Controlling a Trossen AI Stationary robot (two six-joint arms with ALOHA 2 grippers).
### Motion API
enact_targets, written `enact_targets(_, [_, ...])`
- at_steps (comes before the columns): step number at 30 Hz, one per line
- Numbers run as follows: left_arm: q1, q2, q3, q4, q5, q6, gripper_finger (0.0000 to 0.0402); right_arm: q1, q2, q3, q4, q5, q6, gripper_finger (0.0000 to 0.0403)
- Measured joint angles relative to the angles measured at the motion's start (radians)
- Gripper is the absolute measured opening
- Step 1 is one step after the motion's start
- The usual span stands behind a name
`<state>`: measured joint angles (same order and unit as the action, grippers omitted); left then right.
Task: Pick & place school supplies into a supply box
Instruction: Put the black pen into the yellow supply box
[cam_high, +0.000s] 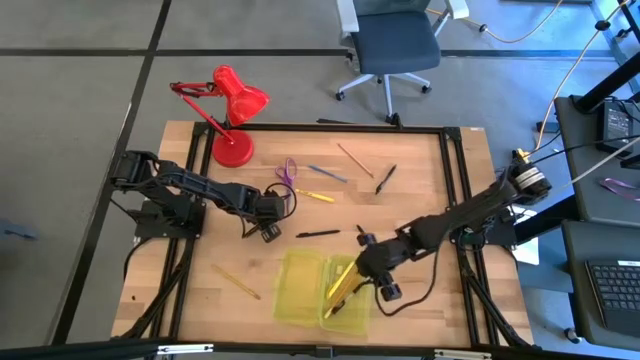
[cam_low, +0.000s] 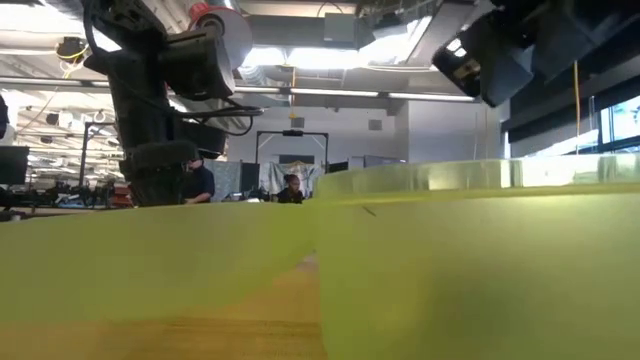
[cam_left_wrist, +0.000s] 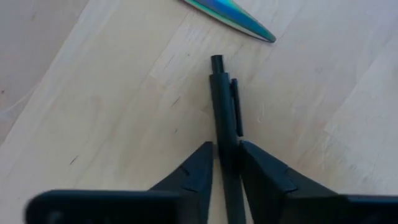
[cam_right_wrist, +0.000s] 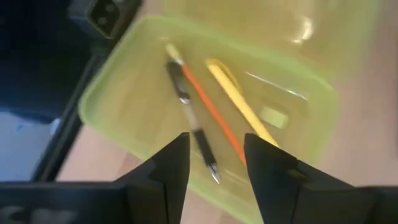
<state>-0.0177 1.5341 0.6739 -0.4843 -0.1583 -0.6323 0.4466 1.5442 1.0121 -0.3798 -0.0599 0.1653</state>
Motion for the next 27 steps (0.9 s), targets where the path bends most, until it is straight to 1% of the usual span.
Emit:
enact_targets(3, [0.0, 0.0, 0.0, 0.0, 0.004, 0.021, 0.0037, 0.016, -0.051, -0.062, 0.022, 0.066, 0.072, 0.0155])
enact_targets(6, [0.0, -0.001, 0.0, -0.003, 0.004, 0.025, 0.0014, 0.032, -0.098, -0.136, 0.035, 0.125, 0.157, 0.0155])
enact_targets(9, [0.0, -0.012, -0.002, -0.002, 0.004, 0.025, 0.0012, 0.045, -0.133, -0.217, 0.063, 0.186, 0.241, 0.0155])
enact_targets(13, [0.0, -0.045, -0.005, -0.006, 0.008, 0.025, 0.0023, 0.048, -0.163, -0.316, 0.099, 0.263, 0.381, 0.0155])
enact_targets(16, [0.0, -0.088, -0.009, -0.025, 0.018, 0.029, 0.002, 0.048, -0.172, -0.361, 0.104, 0.303, 0.473, 0.0155])
enact_targets(20, [0.0, -0.155, -0.006, -0.008, 0.035, 0.044, 0.0015, 0.037, -0.173, -0.368, 0.108, 0.322, 0.508, 0.0155])
enact_targets(22, [0.0, -0.186, -0.006, 0.027, 0.068, 0.059, 0.0016, 0.03, -0.173, -0.358, 0.101, 0.322, 0.502, 0.0155])
enact_targets(24, [-0.006, -0.21, -0.005, 0.098, 0.105, 0.096, 0.0017, 0.022, -0.173, -0.349, 0.107, 0.322, 0.472, 0.0155])
enact_targets(27, [-0.032, -0.216, -0.005, 0.263, 0.171, 0.175, 0.0016, 0.008, -0.173, -0.338, 0.102, 0.322, 0.431, 0.0155])
